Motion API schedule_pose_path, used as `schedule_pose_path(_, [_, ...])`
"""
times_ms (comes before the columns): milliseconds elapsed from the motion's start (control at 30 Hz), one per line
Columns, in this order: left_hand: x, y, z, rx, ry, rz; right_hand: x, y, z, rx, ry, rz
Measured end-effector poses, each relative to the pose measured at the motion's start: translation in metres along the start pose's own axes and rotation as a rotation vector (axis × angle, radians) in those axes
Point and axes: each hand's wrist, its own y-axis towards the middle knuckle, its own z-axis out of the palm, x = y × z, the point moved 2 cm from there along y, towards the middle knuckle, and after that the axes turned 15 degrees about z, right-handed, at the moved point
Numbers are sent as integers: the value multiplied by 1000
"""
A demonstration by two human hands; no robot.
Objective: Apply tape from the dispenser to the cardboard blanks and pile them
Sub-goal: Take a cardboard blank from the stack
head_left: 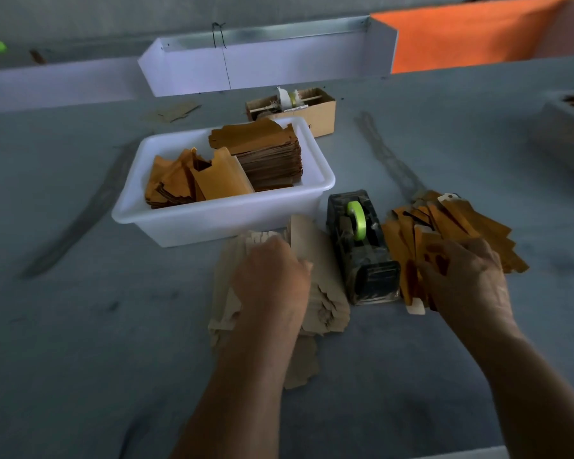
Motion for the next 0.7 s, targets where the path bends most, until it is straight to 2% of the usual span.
schedule_pose_path(267, [20, 0, -15, -21, -193, -1, -8, -5, -15, -43, 101, -33])
schedule_pose_path(467, [29, -15, -25, -36, -272, 62, -5, -12, -22, -45, 173, -68])
schedule_pose_path(600, [32, -23, -36, -193, -269, 131, -3, -25, -28, -150, 281, -119])
schedule_pose_path(700, [31, -33, -42, -254, -524, 94, 1, -33, -33, -172, 414, -153])
